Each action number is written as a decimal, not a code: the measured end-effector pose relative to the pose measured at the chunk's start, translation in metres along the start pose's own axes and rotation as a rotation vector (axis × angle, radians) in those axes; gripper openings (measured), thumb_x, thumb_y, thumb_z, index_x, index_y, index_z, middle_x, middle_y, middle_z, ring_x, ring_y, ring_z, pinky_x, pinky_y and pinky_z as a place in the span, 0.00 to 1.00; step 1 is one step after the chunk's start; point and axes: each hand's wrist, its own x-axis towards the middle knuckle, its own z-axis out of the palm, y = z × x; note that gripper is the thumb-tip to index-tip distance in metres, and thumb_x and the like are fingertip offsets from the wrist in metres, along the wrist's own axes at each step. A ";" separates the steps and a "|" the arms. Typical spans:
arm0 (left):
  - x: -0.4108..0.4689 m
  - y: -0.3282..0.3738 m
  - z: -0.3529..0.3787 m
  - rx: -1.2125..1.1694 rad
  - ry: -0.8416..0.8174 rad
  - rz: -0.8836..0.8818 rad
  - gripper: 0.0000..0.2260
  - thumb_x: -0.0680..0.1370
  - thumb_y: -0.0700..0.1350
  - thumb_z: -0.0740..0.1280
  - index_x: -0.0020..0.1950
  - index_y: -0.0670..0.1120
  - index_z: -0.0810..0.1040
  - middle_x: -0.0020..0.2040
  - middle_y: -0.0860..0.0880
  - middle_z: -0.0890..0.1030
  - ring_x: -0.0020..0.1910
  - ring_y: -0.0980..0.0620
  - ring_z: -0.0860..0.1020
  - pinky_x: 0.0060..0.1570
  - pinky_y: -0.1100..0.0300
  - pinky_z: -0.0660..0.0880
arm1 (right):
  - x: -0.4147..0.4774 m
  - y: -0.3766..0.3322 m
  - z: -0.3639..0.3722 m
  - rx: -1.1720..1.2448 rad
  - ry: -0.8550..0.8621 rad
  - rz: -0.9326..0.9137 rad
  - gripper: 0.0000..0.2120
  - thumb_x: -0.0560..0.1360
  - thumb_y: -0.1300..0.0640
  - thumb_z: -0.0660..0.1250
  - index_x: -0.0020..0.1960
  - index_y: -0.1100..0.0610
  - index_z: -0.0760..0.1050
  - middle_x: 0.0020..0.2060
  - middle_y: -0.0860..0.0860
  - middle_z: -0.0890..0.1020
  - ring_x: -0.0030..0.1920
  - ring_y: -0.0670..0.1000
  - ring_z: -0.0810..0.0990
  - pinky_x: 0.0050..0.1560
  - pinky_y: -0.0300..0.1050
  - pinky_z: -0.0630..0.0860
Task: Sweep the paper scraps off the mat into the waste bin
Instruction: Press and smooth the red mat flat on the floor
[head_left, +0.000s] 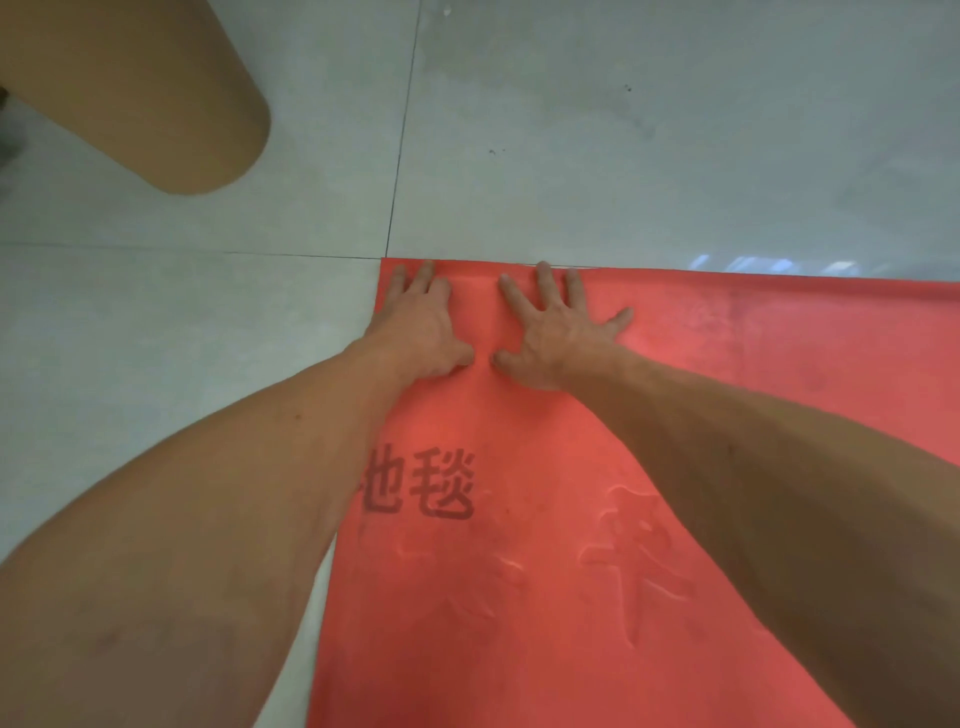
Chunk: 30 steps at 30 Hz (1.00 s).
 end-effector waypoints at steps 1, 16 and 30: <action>0.002 0.002 0.001 -0.025 0.021 0.018 0.42 0.72 0.55 0.71 0.79 0.43 0.55 0.81 0.45 0.50 0.79 0.43 0.47 0.77 0.51 0.51 | 0.000 0.001 0.001 0.008 -0.006 -0.002 0.44 0.73 0.35 0.62 0.77 0.37 0.37 0.78 0.46 0.37 0.78 0.55 0.35 0.61 0.85 0.46; 0.020 -0.028 0.007 0.091 0.061 0.141 0.29 0.82 0.61 0.45 0.81 0.50 0.49 0.81 0.53 0.48 0.79 0.52 0.48 0.76 0.47 0.50 | 0.008 0.004 -0.006 0.089 -0.085 0.035 0.50 0.71 0.33 0.67 0.79 0.42 0.36 0.78 0.42 0.35 0.77 0.52 0.33 0.62 0.84 0.47; 0.020 0.008 0.023 -0.017 0.086 0.050 0.28 0.83 0.57 0.48 0.81 0.48 0.49 0.81 0.49 0.49 0.80 0.47 0.45 0.77 0.46 0.48 | 0.007 0.008 -0.003 0.033 -0.021 -0.011 0.49 0.71 0.30 0.63 0.79 0.44 0.38 0.79 0.43 0.39 0.78 0.52 0.37 0.62 0.83 0.44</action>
